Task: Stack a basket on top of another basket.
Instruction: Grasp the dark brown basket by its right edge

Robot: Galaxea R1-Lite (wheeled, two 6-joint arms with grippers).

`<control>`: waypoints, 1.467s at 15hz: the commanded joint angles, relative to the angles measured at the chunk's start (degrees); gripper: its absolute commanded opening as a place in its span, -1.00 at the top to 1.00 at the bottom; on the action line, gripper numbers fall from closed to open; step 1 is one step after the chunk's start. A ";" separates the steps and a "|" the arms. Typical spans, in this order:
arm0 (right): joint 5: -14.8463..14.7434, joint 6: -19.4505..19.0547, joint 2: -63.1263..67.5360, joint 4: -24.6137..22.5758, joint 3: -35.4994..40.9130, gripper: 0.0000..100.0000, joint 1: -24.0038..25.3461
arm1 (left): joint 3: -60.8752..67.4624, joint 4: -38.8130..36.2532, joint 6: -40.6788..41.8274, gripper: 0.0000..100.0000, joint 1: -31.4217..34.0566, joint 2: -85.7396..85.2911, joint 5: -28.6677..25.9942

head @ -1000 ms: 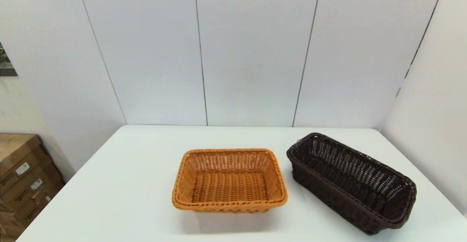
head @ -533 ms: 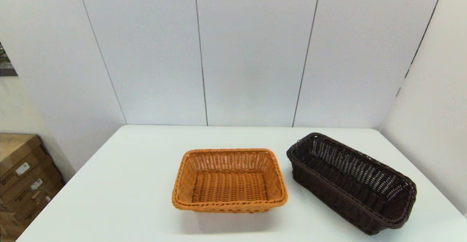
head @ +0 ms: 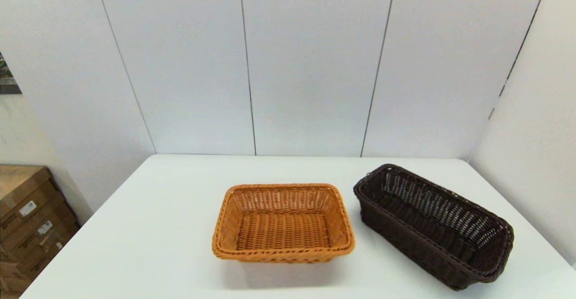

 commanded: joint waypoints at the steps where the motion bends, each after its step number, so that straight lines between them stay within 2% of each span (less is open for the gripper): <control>1: -0.02 -0.07 -0.02 0.05 0.04 -1.00 0.00 | 0.09 0.28 1.72 -1.00 0.00 0.07 -0.22; 4: -0.02 0.02 -0.02 0.05 0.04 -1.00 0.00 | 0.09 0.28 3.92 -1.00 0.00 0.07 -0.66; 22: -0.02 0.02 -0.02 -0.04 0.04 -1.00 0.00 | -0.35 1.16 3.04 -1.00 0.09 -0.01 -0.31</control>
